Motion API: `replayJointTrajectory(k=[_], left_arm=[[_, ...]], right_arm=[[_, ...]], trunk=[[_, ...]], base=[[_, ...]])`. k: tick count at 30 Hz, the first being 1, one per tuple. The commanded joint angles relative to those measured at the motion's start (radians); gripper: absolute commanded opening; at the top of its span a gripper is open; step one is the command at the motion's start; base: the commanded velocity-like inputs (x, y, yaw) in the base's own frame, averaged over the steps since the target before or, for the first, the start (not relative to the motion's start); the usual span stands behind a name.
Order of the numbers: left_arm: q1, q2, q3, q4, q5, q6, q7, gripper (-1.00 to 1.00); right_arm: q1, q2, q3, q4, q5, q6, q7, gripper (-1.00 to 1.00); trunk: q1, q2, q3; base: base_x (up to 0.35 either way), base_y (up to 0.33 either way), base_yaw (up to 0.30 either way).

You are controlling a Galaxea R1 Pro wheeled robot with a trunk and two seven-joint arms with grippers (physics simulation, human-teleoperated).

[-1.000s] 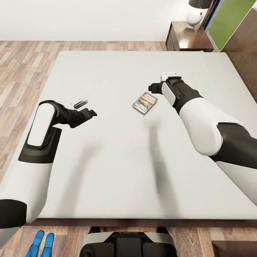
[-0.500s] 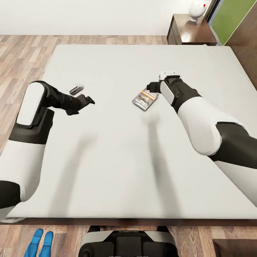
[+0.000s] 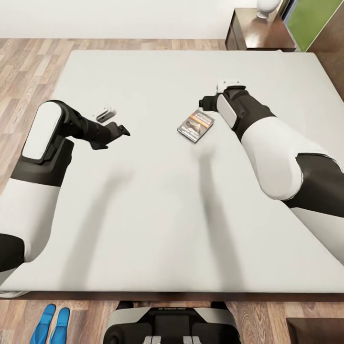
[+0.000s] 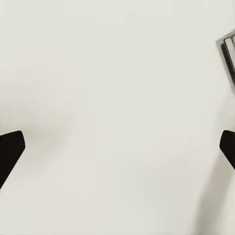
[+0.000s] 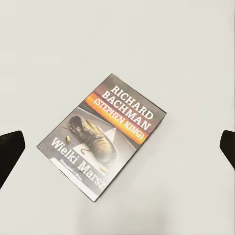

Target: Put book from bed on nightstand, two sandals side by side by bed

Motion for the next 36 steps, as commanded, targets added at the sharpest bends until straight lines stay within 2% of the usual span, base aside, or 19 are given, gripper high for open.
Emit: replayJointTrajectory(k=[1, 3, 6, 10, 11, 13, 18, 25, 28, 31, 32, 36], left_arm=[[-0.002, 0.002, -0.002, -0.008, 0.011, 0.003, 0.011, 1.0], [-0.004, 0.009, -0.002, -0.021, 0.022, 0.003, 0.014, 1.0], [-0.013, 0.032, -0.001, -0.037, 0.058, 0.003, 0.017, 1.0], [-0.028, 0.074, -0.001, -0.053, 0.122, 0.002, 0.03, 1.0], [-0.032, 0.097, -0.001, -0.069, 0.15, 0.002, 0.036, 1.0], [-0.034, 0.119, -0.001, -0.092, 0.173, 0.002, 0.039, 1.0], [-0.038, 0.161, -0.001, -0.168, 0.204, 0.001, 0.043, 1.0], [-0.031, 0.179, -0.003, -0.227, 0.213, 0.001, 0.05, 1.0], [0.002, 0.207, -0.004, -0.28, 0.232, -0.004, 0.054, 1.0], [0.055, 0.236, 0.002, -0.311, 0.281, -0.01, 0.056, 1.0], [0.079, 0.254, 0.005, -0.323, 0.311, -0.013, 0.057, 1.0], [0.102, 0.291, 0.011, -0.335, 0.353, -0.017, 0.058, 1.0]], right_arm=[[-0.009, 0.001, -0.009, -0.002, 0.01, 0.007, 0.0, 1.0], [-0.021, 0.001, -0.009, -0.002, 0.01, 0.009, 0.0, 1.0], [-0.041, 0.002, -0.009, -0.003, 0.009, 0.012, 0.0, 1.0], [-0.077, 0.003, -0.01, 0.001, 0.009, 0.014, -0.001, 1.0], [-0.089, 0.006, -0.01, 0.003, 0.009, 0.014, -0.001, 1.0], [-0.099, 0.011, -0.009, 0.004, 0.009, 0.015, -0.002, 1.0], [-0.121, 0.013, -0.011, 0.009, 0.009, 0.016, -0.002, 1.0], [-0.12, 0.013, -0.008, 0.014, 0.009, 0.014, -0.002, 1.0], [-0.121, 0.013, -0.009, 0.015, 0.007, 0.014, -0.001, 1.0], [-0.125, 0.013, -0.01, 0.013, 0.005, 0.016, -0.001, 1.0], [-0.126, 0.013, -0.011, 0.011, 0.005, 0.023, -0.001, 1.0], [-0.129, 0.012, -0.013, 0.006, 0.003, 0.074, 0.004, 1.0]], trunk=[[0.004, -0.008, -0.005], [0.012, -0.022, -0.015], [0.023, -0.043, -0.029], [0.039, -0.071, -0.048], [0.039, -0.071, -0.049], [0.039, -0.071, -0.052], [0.039, -0.071, -0.06], [0.039, -0.071, -0.071], [0.039, -0.071, -0.076], [0.039, -0.071, -0.08], [0.039, -0.071, -0.082], [0.05, -0.092, -0.097]], base=[[0.0, 0.0, 0.0], [0.0, 0.0, 0.0], [0.0, 0.0, 0.0], [0.0, 0.0, 0.0], [0.0, 0.0, 0.0], [0.0, 0.0, 0.0], [0.0, 0.0, 0.0], [0.0, 0.0, 0.0], [0.0, 0.0, 0.0], [0.0, 0.0, 0.0], [0.0, 0.0, 0.0], [0.0, 0.0, 0.0]])
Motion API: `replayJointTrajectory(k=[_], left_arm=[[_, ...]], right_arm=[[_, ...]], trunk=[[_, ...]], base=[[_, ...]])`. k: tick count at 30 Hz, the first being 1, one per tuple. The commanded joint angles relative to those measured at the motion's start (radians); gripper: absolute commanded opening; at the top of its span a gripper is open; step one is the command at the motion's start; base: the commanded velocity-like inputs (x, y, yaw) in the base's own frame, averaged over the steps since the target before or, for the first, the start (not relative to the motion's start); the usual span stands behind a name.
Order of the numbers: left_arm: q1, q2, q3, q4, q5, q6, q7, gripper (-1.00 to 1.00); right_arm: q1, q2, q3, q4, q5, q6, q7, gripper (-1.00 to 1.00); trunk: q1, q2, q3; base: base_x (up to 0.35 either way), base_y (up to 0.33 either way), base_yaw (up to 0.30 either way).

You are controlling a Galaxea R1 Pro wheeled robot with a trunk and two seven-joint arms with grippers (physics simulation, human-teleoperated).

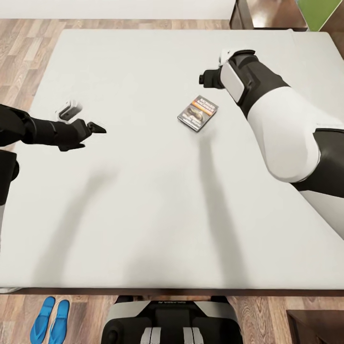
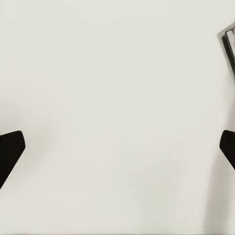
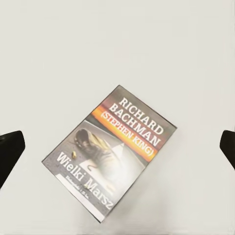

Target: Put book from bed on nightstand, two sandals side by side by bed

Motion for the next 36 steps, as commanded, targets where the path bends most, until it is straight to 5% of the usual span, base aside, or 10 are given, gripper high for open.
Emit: replayJointTrajectory(k=[1, 5, 10, 20, 26, 36], left_arm=[[0.002, 0.009, 0.001, -0.002, 0.016, 0.001, 0.009, 1.0], [0.018, 0.031, 0.013, -0.007, 0.033, -0.018, -0.005, 1.0], [0.022, 0.016, 0.024, -0.009, 0.038, -0.036, -0.018, 1.0], [0.002, -0.058, 0.044, -0.008, 0.044, -0.114, -0.019, 1.0], [-0.004, -0.099, 0.044, -0.005, 0.096, -0.113, -0.018, 1.0], [-0.031, -0.117, 0.036, -0.002, 0.145, -0.109, -0.007, 1.0]], right_arm=[[-0.001, 0.001, -0.008, -0.003, 0.009, 0.022, 0.001, 1.0], [-0.024, 0.002, -0.01, -0.005, 0.008, 0.078, 0.001, 1.0], [-0.052, 0.0, -0.01, -0.001, 0.007, 0.096, -0.002, 1.0], [-0.057, -0.001, -0.004, 0.002, 0.013, 0.092, -0.003, 1.0], [-0.089, 0.002, -0.008, 0.003, 0.014, 0.105, -0.012, 1.0], [-0.108, 0.002, -0.002, 0.011, 0.022, 0.109, -0.101, 1.0]], trunk=[[0.004, -0.008, -0.005], [0.019, -0.036, -0.024], [0.038, -0.071, -0.047], [0.077, -0.141, -0.094], [0.1, -0.183, -0.122], [0.138, -0.253, -0.169]], base=[[0.0, 0.0, 0.0], [0.0, 0.0, 0.0], [0.0, 0.0, 0.0], [0.0, 0.0, 0.0], [0.0, 0.0, 0.0], [0.0, 0.0, 0.0]])
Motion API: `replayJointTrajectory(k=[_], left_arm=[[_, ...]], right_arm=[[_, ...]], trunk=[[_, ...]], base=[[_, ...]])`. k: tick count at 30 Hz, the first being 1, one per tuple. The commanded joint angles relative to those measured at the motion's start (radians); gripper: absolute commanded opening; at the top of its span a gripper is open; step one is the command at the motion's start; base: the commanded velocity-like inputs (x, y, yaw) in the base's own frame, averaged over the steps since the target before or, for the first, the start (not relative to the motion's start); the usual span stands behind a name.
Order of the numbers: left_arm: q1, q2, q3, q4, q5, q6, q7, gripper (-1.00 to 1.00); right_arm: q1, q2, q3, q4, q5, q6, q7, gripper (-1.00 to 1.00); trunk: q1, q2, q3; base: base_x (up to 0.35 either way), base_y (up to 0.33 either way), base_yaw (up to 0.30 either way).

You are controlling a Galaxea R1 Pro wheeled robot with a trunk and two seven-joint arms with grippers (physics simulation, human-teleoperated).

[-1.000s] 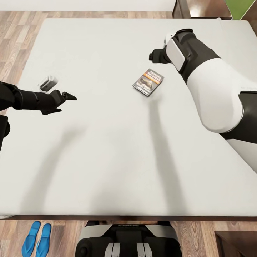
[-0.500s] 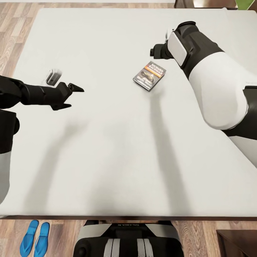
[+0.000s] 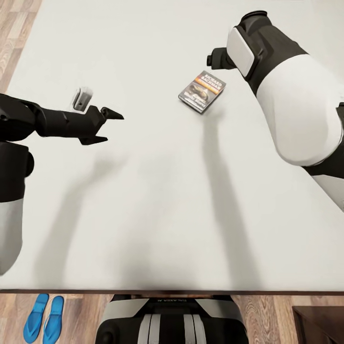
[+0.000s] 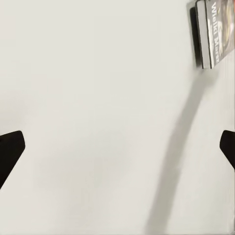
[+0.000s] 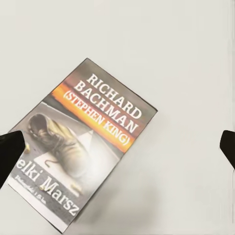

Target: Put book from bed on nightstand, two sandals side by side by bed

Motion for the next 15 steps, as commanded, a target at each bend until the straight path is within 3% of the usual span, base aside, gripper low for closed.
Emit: replayJointTrajectory(k=[1, 6, 8, 9, 10, 13, 15], left_arm=[[-0.012, 0.001, -0.001, -0.001, 0.018, 0.005, 0.009, 1.0], [-0.059, 0.008, -0.002, -0.002, 0.063, 0.005, 0.025, 1.0], [-0.081, 0.009, -0.002, -0.002, 0.091, 0.004, 0.049, 1.0], [-0.108, 0.009, -0.002, -0.001, 0.124, 0.002, 0.074, 1.0], [-0.108, 0.009, -0.002, -0.001, 0.124, 0.002, 0.074, 1.0], [-0.165, 0.009, -0.009, 0.007, 0.164, -0.002, 0.097, 1.0], [-0.223, 0.008, -0.038, 0.02, 0.19, -0.005, 0.112, 1.0]], right_arm=[[0.003, 0.001, -0.008, -0.001, 0.01, 0.001, -0.003, 1.0], [0.026, 0.001, -0.007, -0.001, 0.01, -0.018, -0.006, 1.0], [0.032, 0.001, -0.006, -0.001, 0.008, -0.033, -0.006, 1.0], [0.036, 0.001, -0.006, -0.001, 0.007, -0.047, -0.007, 1.0], [0.036, 0.001, -0.006, -0.001, 0.007, -0.047, -0.007, 1.0], [0.039, 0.001, -0.006, -0.002, 0.008, -0.062, -0.008, 1.0], [0.037, 0.001, -0.007, -0.007, 0.008, -0.072, -0.011, 1.0]], trunk=[[0.004, -0.008, -0.005], [0.023, -0.043, -0.029], [0.031, -0.057, -0.038], [0.035, -0.064, -0.043], [0.038, -0.071, -0.047], [0.05, -0.092, -0.062], [0.058, -0.106, -0.071]], base=[[0.0, 0.0, 0.0], [0.0, 0.0, 0.0], [0.0, 0.0, 0.0], [0.0, 0.0, 0.0], [0.0, 0.0, 0.0], [0.0, 0.0, 0.0], [0.0, 0.0, 0.0]])
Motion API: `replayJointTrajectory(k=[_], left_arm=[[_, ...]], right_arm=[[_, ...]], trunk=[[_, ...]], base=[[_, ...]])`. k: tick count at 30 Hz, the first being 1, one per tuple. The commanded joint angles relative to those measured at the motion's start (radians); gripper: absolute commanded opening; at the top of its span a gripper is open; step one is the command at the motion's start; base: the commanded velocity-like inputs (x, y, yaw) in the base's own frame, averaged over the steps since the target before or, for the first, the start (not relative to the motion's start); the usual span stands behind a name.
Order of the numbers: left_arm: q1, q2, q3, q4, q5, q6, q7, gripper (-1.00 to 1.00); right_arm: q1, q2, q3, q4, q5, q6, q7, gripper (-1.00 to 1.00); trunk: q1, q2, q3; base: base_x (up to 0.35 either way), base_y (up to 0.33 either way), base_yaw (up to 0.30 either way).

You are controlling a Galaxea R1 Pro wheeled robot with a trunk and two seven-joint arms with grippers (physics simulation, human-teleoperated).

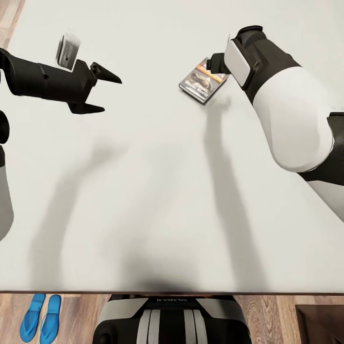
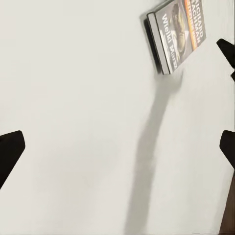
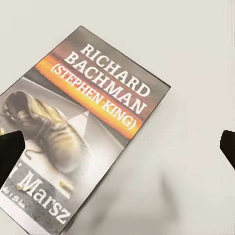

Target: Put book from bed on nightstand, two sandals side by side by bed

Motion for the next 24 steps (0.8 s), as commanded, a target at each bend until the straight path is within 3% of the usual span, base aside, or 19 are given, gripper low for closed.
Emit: replayJointTrajectory(k=[1, 6, 8, 15, 24], left_arm=[[-0.013, -0.001, -0.008, 0.002, 0.008, 0.008, 0.009, 1.0], [-0.061, -0.014, -0.062, 0.024, 0.017, 0.005, 0.013, 1.0], [-0.068, -0.015, -0.075, 0.03, 0.016, 0.006, 0.015, 1.0], [-0.076, -0.012, -0.085, 0.02, 0.01, 0.006, 0.019, 1.0], [-0.075, -0.015, -0.087, 0.017, 0.009, 0.013, 0.018, 1.0]], right_arm=[[-0.001, 0.001, -0.008, -0.003, 0.011, 0.004, -0.001, 1.0], [-0.008, 0.001, -0.009, -0.008, 0.009, 0.001, -0.006, 1.0], [-0.046, 0.001, -0.012, -0.004, 0.003, 0.01, 0.0, 1.0], [-0.183, 0.001, -0.019, 0.002, -0.038, 0.109, 0.029, 1.0], [-0.253, -0.004, -0.015, -0.002, -0.052, 0.133, 0.039, 1.0]], trunk=[[0.004, -0.007, -0.005], [0.023, -0.042, -0.029], [0.027, -0.049, -0.035], [0.027, -0.049, -0.046], [0.027, -0.049, -0.06]], base=[[0.0, 0.0, 0.0], [0.0, 0.0, 0.0], [0.0, 0.0, 0.0], [0.0, 0.0, 0.0], [0.0, 0.0, 0.0]])
